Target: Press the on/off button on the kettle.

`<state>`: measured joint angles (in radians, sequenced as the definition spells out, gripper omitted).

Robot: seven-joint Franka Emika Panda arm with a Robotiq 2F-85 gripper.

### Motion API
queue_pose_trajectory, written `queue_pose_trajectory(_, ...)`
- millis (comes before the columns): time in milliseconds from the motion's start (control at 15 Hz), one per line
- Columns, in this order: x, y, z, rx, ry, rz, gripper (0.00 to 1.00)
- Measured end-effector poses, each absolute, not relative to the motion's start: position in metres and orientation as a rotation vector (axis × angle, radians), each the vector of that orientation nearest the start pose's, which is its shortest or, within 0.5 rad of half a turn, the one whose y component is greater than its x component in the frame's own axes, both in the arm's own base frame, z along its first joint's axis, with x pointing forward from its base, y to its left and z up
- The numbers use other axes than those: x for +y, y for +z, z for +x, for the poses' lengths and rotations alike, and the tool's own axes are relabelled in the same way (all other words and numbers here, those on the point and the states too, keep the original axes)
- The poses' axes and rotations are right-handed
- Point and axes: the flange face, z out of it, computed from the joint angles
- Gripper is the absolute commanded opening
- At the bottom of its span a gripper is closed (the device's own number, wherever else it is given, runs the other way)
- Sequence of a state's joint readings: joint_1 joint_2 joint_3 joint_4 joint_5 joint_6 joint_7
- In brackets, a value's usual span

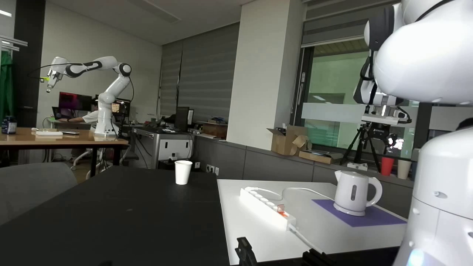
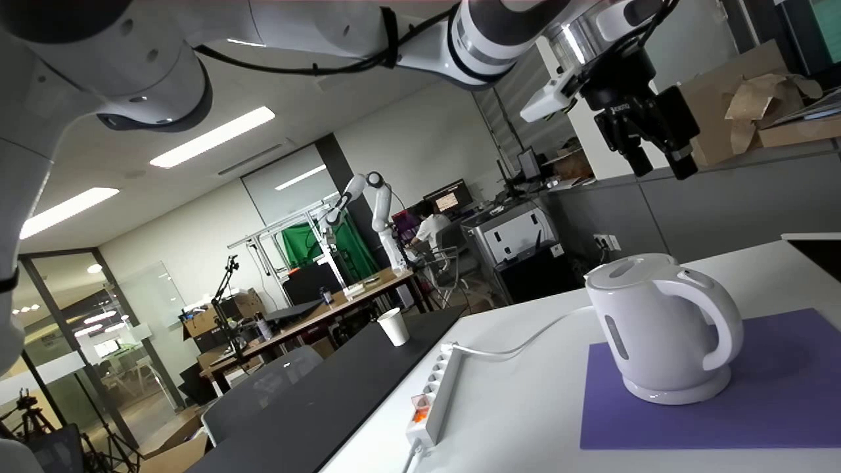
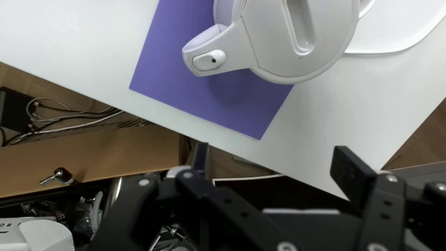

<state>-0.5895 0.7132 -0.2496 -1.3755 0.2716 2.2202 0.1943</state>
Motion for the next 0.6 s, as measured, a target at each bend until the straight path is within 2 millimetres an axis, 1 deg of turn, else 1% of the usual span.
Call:
queue_pose_trajectory(200,-0.506,0.31,0.538,1.614,-0.221,-2.695,1.0)
queue_pose_trajectory(400,-0.493,0.307,0.546,1.598,-0.193,-2.739,1.0)
queue_pose_trajectory(600,-0.489,0.304,0.548,1.587,-0.186,-2.745,1.0)
